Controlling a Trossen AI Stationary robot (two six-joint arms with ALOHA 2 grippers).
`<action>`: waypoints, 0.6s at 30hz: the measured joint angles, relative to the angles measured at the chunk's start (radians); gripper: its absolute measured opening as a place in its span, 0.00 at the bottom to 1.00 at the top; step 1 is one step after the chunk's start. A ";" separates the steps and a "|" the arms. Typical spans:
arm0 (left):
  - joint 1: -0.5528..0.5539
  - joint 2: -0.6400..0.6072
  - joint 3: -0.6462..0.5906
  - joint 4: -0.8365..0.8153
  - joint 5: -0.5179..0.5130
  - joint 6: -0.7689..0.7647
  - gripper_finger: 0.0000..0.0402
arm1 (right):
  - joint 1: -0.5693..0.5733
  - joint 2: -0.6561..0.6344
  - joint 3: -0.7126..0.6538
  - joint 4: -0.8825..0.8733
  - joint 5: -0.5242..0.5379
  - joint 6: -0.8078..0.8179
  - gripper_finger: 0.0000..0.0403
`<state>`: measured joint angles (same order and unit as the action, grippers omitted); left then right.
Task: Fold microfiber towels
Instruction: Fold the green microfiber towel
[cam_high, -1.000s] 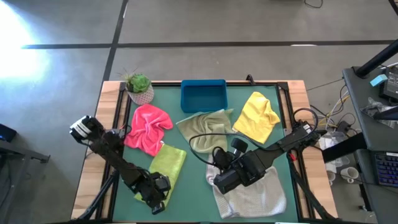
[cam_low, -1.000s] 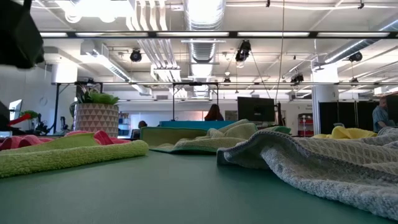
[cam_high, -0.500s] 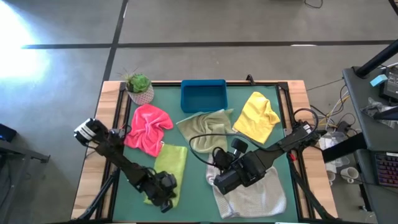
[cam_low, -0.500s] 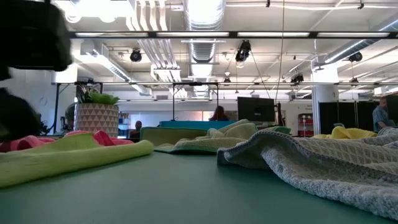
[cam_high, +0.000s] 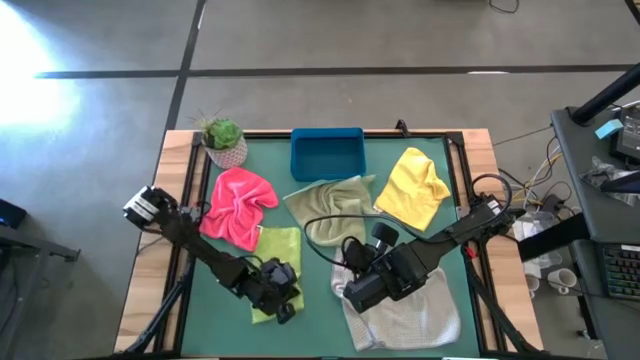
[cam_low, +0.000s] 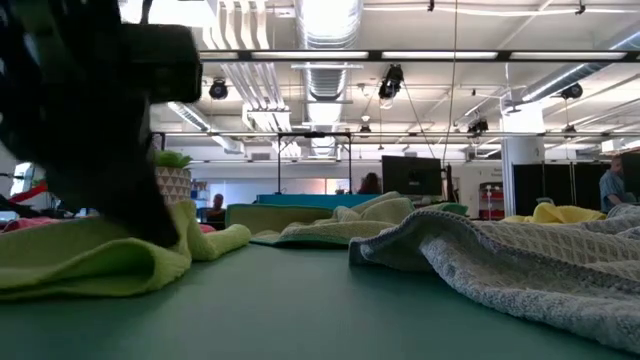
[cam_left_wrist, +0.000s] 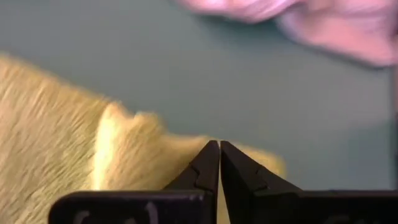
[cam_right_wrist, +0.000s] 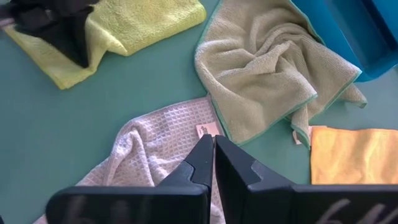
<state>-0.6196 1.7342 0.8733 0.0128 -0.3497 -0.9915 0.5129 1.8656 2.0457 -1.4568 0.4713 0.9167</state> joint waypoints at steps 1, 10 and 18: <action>0.000 -0.010 0.011 0.000 0.000 0.020 0.00 | 0.000 0.000 0.000 0.000 0.000 0.000 0.02; -0.004 -0.112 0.110 -0.181 0.026 0.174 0.00 | 0.050 -0.010 0.000 0.000 0.000 -0.001 0.02; -0.004 -0.202 0.247 -0.501 0.027 0.362 0.00 | 0.139 -0.011 0.000 0.001 0.031 0.005 0.02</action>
<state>-0.6235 1.5321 1.1202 -0.4887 -0.3224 -0.6291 0.6521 1.8542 2.0457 -1.4563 0.5027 0.9212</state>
